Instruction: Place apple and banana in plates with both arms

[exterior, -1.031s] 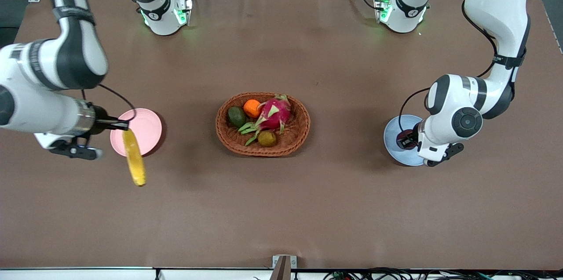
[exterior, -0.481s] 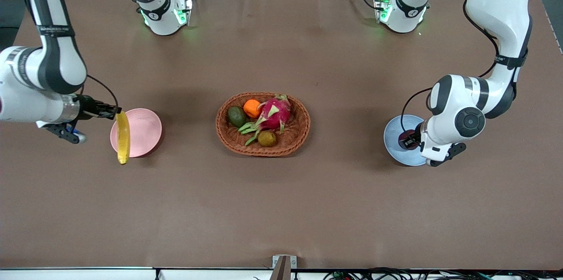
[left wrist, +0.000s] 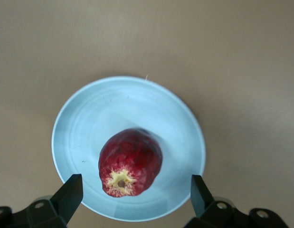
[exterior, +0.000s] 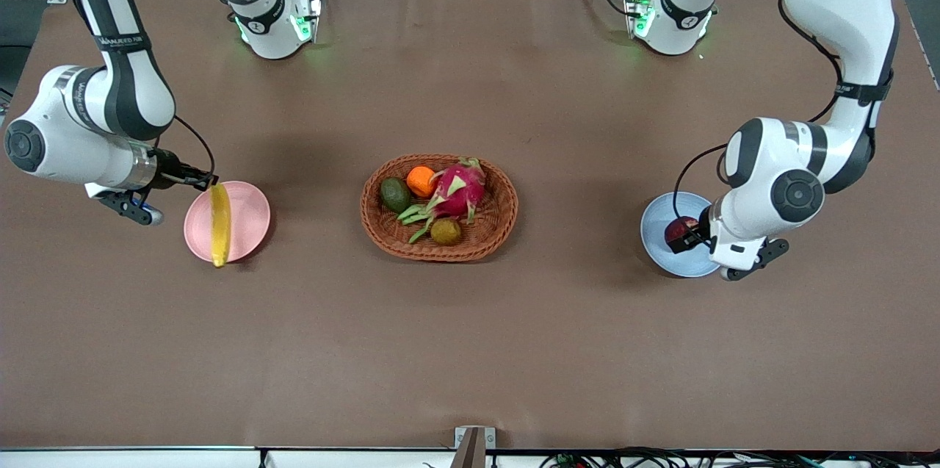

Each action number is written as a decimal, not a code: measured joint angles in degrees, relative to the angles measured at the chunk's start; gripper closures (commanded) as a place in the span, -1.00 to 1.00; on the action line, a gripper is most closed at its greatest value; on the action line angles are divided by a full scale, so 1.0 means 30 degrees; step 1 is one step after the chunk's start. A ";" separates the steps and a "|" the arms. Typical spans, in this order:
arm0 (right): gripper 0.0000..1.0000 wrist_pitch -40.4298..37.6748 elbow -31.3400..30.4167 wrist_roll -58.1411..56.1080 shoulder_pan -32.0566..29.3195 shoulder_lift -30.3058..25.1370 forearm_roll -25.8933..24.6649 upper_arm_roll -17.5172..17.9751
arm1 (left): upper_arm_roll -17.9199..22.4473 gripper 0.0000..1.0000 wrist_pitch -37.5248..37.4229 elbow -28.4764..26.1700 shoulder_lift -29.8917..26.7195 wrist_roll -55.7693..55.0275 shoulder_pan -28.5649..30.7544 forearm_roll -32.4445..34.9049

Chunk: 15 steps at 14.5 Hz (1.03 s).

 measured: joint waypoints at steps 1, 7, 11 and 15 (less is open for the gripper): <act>-1.00 0.0150 -0.0094 -0.0018 -0.0027 0.0043 0.0000 -0.0006 | -0.0008 -1.00 -0.0041 0.0214 -0.0381 0.0000 0.0000 0.0000; -1.00 -0.4171 0.4241 -0.0778 -0.0036 -0.0629 -0.0122 0.0018 | -0.0058 -1.00 -0.4274 0.3726 -0.1941 0.0874 0.0000 0.0001; -1.00 -0.7816 1.0099 -0.0901 -0.0020 -0.1239 -0.0682 0.0122 | -0.0083 -1.00 -0.8357 0.6660 -0.2784 0.2561 0.0000 0.0001; -1.00 -0.7942 1.3047 -0.3308 0.0118 -0.1240 -0.2206 0.0221 | -0.0031 -1.00 -1.0558 0.7530 -0.4458 0.6435 0.0038 0.0001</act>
